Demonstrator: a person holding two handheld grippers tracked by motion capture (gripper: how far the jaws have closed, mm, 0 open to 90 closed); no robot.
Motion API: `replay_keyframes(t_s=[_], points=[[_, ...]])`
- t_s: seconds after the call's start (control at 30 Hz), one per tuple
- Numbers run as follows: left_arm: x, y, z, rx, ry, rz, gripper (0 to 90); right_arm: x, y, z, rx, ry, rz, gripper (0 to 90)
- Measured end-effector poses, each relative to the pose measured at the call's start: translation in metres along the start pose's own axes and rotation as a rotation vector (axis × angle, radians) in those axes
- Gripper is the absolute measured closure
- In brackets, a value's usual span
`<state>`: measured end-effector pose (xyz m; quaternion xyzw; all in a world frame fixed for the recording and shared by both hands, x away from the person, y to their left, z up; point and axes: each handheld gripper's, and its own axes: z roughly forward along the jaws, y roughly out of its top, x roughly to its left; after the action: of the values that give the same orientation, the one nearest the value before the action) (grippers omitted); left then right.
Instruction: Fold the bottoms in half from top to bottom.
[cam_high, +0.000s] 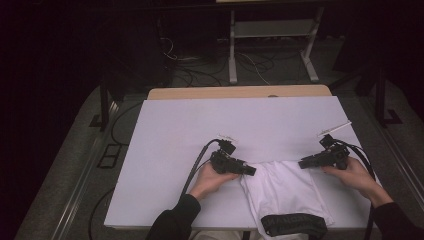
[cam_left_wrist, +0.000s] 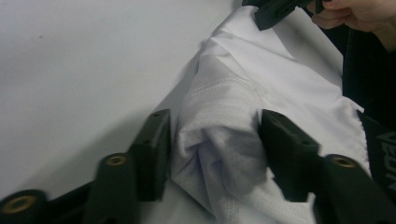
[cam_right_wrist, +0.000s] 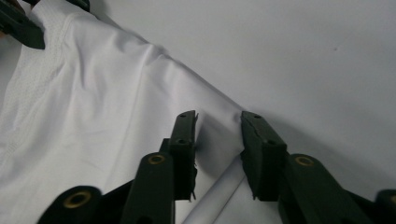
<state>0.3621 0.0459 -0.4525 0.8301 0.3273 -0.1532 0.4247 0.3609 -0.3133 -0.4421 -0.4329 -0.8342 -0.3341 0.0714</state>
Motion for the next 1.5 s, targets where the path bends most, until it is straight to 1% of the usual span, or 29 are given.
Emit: replay_keyframes(t_s=[0.1, 0.17, 0.27, 0.33, 0.37, 0.43, 0.5, 0.57, 0.67, 0.7, 0.83, 0.87, 1.0, 1.1, 1.17, 1.23, 1.37, 1.43, 1.5], points=[[-0.001, 0.001, 0.001, 0.008, -0.001, 0.015, 61.3, 0.000, 0.000, 0.000, 0.005, 0.003, 0.002, 78.3], [-0.001, 0.001, 0.000, 0.003, -0.004, 0.011, 68.1, -0.001, 0.000, 0.001, 0.009, 0.005, 0.004, 83.5], [-0.001, 0.002, -0.001, 0.003, 0.005, 0.021, 78.6, -0.001, 0.000, 0.002, 0.010, 0.009, 0.009, 85.4], [-0.002, 0.003, -0.003, 0.006, 0.015, 0.026, 82.2, -0.001, 0.001, 0.001, 0.004, 0.007, 0.008, 85.8], [-0.002, 0.003, -0.004, 0.009, 0.012, 0.025, 82.9, 0.000, 0.001, 0.001, 0.003, 0.005, 0.006, 86.0], [-0.002, 0.005, -0.006, 0.016, 0.019, 0.033, 83.4, 0.000, 0.002, 0.000, 0.000, 0.006, 0.006, 86.0], [-0.003, 0.005, -0.007, 0.019, 0.026, 0.030, 83.9, 0.000, 0.002, 0.000, -0.005, 0.008, 0.005, 86.1], [-0.003, 0.005, -0.008, 0.019, 0.033, 0.035, 84.1, 0.001, 0.004, 0.000, -0.011, 0.005, 0.006, 86.2], [-0.002, 0.006, -0.010, 0.014, 0.050, 0.041, 84.2, 0.002, 0.006, 0.000, -0.015, 0.004, 0.003, 86.3], [-0.002, 0.006, -0.012, 0.014, 0.048, 0.042, 84.2, 0.002, 0.006, 0.000, -0.017, 0.004, 0.009, 86.3], [0.001, 0.007, -0.018, 0.001, 0.057, 0.040, 84.3, 0.002, 0.009, 0.000, -0.034, 0.013, 0.012, 86.3], [0.001, 0.007, -0.019, -0.001, 0.058, 0.033, 84.3, 0.003, 0.010, 0.001, -0.036, 0.012, 0.012, 86.3], [0.002, 0.009, -0.025, -0.001, 0.070, 0.038, 84.3, 0.006, 0.018, -0.001, -0.047, 0.009, 0.005, 86.3], [0.004, 0.012, -0.031, -0.016, 0.086, 0.041, 84.3, 0.009, 0.025, -0.001, -0.065, 0.006, -0.004, 86.3], [0.006, 0.013, -0.036, -0.022, 0.091, 0.037, 84.3, 0.010, 0.029, 0.000, -0.073, 0.003, -0.006, 86.3], [0.007, 0.013, -0.040, -0.024, 0.098, 0.042, 84.3, 0.012, 0.032, 0.000, -0.081, 0.006, -0.010, 86.3], [0.010, 0.016, -0.048, -0.034, 0.109, 0.037, 84.3, 0.015, 0.040, 0.001, -0.095, 0.008, -0.010, 86.3], [0.012, 0.017, -0.051, -0.033, 0.116, 0.043, 84.2, 0.016, 0.043, 0.003, -0.104, 0.015, -0.008, 86.3], [0.014, 0.019, -0.055, -0.033, 0.119, 0.044, 84.3, 0.016, 0.047, 0.004, -0.105, 0.011, -0.009, 86.3]])
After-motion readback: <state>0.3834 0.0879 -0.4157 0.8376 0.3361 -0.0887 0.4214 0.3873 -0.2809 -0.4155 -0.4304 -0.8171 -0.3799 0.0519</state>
